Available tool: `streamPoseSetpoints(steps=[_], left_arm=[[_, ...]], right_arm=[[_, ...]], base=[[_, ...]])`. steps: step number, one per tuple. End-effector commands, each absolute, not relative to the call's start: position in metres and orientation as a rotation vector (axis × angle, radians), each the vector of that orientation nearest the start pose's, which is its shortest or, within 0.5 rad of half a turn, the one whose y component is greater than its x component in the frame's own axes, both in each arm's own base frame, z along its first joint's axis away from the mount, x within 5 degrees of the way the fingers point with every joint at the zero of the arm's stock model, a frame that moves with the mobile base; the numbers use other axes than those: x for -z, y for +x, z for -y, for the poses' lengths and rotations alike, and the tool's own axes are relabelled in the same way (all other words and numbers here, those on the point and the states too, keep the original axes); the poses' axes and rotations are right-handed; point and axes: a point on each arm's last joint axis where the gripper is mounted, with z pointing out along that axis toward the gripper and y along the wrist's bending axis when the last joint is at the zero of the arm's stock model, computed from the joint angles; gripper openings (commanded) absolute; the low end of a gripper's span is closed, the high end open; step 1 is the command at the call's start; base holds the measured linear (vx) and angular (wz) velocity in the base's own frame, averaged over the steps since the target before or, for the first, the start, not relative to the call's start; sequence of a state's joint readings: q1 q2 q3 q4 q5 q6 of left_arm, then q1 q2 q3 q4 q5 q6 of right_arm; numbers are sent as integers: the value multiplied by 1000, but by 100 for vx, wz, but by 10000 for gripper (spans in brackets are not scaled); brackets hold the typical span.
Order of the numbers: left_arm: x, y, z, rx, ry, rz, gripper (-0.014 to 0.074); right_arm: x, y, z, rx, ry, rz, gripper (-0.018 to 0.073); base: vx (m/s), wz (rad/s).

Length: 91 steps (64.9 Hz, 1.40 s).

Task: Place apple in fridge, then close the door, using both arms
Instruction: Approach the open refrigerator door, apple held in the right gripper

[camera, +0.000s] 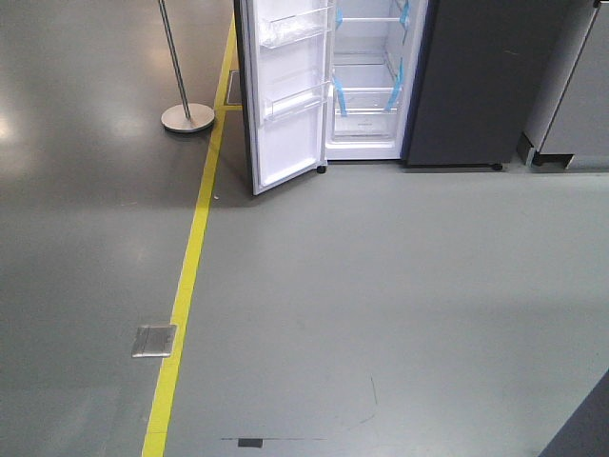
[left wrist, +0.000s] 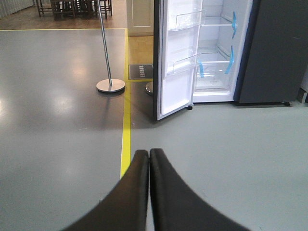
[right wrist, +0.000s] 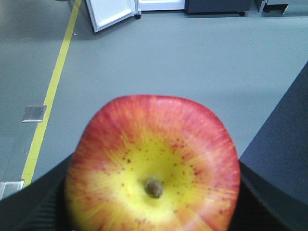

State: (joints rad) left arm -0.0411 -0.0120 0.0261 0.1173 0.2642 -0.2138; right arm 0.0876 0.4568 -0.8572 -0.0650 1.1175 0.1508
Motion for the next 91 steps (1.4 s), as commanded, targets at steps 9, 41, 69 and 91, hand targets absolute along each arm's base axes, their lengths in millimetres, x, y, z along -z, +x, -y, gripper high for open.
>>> streamPoseSetpoints(steps=[9, 41, 69, 91], left_arm=[[-181, 56, 1, 99, -74, -1696, -6], [-181, 56, 1, 99, -74, -1696, -6], [-181, 56, 1, 99, -74, -1696, -6], [-181, 56, 1, 99, -74, -1696, -6]], right_arm=[[-378, 52, 1, -48, 64, -2109, 135], [-378, 52, 1, -48, 65, -2110, 135], [-378, 52, 1, -48, 65, -2110, 135], [-378, 52, 2, -48, 65, -2112, 135]], base=[[11, -3], [11, -2], [12, 2], [12, 2]])
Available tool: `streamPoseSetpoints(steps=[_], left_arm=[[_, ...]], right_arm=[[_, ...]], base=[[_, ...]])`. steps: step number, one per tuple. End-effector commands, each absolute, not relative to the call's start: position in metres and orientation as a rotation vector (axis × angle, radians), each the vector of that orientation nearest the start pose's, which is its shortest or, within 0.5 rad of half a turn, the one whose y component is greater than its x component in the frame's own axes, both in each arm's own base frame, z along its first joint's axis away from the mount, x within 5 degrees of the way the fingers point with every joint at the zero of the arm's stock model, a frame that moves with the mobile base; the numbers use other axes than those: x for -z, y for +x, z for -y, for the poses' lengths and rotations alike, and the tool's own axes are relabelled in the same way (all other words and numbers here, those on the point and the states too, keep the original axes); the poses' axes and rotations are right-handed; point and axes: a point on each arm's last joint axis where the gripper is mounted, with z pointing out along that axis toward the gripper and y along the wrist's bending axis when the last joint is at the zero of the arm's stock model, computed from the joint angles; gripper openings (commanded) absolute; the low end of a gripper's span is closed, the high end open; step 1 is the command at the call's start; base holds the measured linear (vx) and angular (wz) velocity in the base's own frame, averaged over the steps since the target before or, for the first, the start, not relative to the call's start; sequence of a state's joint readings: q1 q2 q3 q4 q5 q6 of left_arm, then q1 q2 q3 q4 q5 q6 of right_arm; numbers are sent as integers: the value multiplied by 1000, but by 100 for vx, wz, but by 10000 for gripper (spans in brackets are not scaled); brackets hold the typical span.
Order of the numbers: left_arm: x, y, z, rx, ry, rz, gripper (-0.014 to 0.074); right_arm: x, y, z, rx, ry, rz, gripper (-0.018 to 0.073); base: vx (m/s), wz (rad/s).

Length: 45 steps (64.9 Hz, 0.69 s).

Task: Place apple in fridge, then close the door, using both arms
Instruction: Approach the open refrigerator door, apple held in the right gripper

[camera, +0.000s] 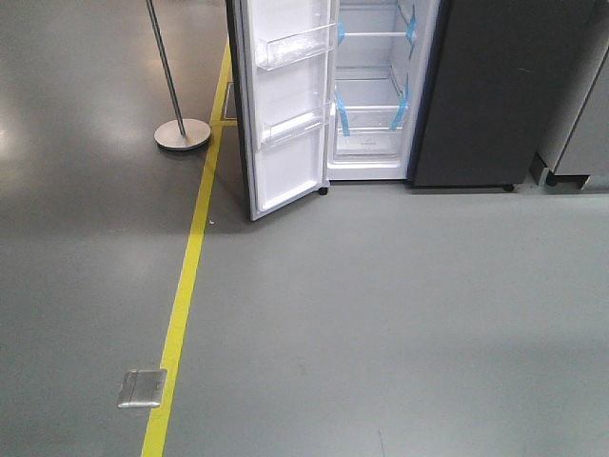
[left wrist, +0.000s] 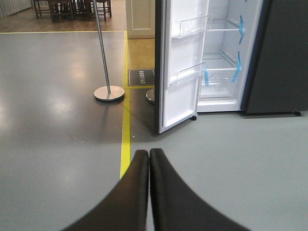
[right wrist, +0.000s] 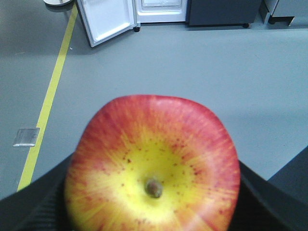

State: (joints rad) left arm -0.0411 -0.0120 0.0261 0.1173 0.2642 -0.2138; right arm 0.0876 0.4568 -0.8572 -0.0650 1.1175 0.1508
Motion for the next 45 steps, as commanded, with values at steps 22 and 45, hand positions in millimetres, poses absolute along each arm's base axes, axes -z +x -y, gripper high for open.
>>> streamPoseSetpoints(steps=[22, 45], left_arm=[[-181, 56, 1, 99, -74, -1696, -6], [-181, 56, 1, 99, -74, -1696, -6]], right_arm=[[-378, 52, 2, -48, 65, -2112, 135], [-378, 52, 2, -48, 65, -2113, 135]], base=[[10, 3], [9, -1]])
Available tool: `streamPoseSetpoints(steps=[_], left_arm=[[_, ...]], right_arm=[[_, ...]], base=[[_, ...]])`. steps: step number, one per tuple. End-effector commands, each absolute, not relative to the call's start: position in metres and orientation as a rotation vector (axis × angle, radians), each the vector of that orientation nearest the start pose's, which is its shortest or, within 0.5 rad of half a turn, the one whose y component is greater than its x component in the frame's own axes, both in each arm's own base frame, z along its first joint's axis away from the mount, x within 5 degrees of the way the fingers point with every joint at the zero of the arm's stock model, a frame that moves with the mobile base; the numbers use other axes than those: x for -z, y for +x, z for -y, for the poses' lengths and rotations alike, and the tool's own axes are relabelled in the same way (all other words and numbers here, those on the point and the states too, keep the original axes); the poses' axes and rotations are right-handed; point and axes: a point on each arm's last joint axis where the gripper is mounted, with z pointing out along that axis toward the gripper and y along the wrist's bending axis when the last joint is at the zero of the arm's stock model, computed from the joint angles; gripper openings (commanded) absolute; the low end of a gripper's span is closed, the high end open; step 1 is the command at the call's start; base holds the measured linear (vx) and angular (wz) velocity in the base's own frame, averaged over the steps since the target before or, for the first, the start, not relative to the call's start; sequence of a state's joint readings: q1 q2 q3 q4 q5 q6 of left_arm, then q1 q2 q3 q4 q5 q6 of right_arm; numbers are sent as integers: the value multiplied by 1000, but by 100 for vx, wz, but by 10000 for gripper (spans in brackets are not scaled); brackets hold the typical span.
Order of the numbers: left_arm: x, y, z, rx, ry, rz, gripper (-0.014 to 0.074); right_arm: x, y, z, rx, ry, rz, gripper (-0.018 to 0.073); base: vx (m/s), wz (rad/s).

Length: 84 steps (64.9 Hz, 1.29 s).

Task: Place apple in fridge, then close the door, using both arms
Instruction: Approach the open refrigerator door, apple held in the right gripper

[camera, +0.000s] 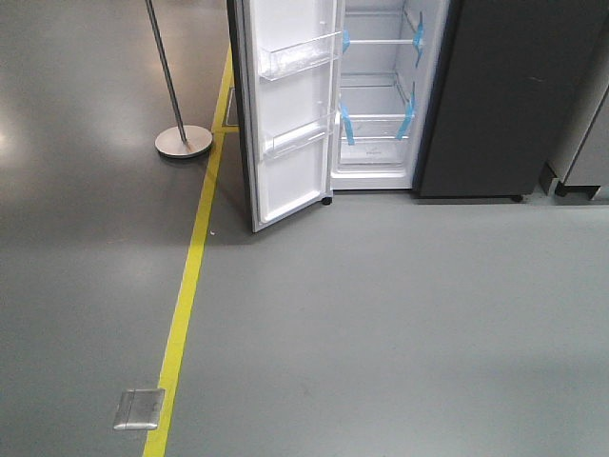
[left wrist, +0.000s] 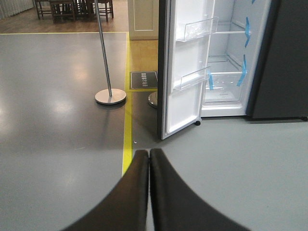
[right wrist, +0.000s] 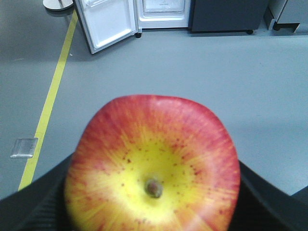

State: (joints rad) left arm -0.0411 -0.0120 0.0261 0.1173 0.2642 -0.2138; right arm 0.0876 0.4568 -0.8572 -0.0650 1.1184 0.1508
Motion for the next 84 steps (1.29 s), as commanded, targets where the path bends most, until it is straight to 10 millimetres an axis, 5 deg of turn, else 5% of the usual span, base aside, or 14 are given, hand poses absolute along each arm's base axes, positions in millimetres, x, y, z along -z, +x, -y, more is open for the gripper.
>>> streamPoseSetpoints(steps=[1, 84], left_arm=[[-181, 56, 1, 99, -74, -1696, -6], [-181, 56, 1, 99, -74, -1696, -6]], right_arm=[[-378, 52, 2, -48, 65, -2113, 135], [-378, 52, 2, -48, 65, -2112, 135]], base=[[9, -2], [9, 0]])
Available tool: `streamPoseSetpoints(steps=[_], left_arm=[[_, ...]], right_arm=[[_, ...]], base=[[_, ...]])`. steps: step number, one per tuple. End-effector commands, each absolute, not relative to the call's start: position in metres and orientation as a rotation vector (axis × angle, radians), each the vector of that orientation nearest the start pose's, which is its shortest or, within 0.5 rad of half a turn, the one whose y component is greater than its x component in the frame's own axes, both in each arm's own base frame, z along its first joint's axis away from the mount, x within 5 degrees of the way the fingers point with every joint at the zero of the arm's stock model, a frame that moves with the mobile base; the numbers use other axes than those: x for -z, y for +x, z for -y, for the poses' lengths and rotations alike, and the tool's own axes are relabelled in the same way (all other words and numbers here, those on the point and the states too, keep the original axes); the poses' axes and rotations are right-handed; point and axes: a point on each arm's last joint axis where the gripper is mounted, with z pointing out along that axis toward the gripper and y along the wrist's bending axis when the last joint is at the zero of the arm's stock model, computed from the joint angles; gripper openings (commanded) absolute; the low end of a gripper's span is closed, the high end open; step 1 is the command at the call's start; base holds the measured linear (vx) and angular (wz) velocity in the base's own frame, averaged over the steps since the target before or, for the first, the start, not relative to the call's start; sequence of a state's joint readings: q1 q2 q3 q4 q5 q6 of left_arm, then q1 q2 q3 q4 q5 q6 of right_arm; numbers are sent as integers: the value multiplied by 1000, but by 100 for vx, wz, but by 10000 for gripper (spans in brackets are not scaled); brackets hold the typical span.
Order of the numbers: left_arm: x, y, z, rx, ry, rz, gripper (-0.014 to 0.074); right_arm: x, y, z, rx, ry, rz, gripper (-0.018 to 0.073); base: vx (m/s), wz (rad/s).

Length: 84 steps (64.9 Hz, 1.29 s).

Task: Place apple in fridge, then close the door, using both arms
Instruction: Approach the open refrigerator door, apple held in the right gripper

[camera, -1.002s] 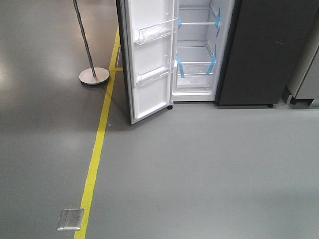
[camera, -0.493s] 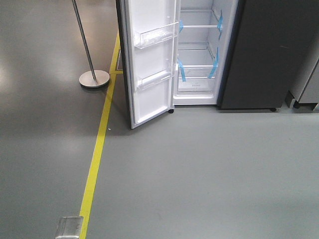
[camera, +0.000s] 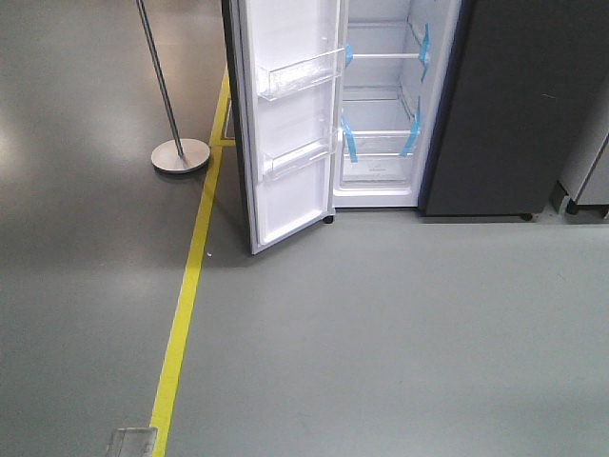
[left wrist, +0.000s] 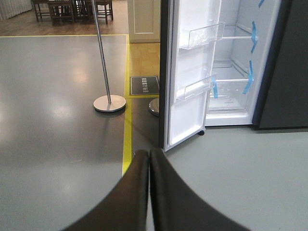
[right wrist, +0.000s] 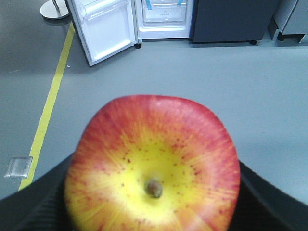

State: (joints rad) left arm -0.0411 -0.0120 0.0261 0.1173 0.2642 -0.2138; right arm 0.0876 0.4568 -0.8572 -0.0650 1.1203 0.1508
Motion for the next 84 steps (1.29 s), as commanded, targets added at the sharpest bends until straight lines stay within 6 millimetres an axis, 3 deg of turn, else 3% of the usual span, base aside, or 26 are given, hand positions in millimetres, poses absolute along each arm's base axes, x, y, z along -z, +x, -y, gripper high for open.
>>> streamPoseSetpoints(steps=[1, 84], left_arm=[[-181, 56, 1, 99, -74, -1696, -6], [-181, 56, 1, 99, -74, -1696, -6]], right_arm=[[-378, 52, 2, -48, 65, -2112, 135], [-378, 52, 2, -48, 65, -2113, 135]], base=[[9, 1], [9, 0]])
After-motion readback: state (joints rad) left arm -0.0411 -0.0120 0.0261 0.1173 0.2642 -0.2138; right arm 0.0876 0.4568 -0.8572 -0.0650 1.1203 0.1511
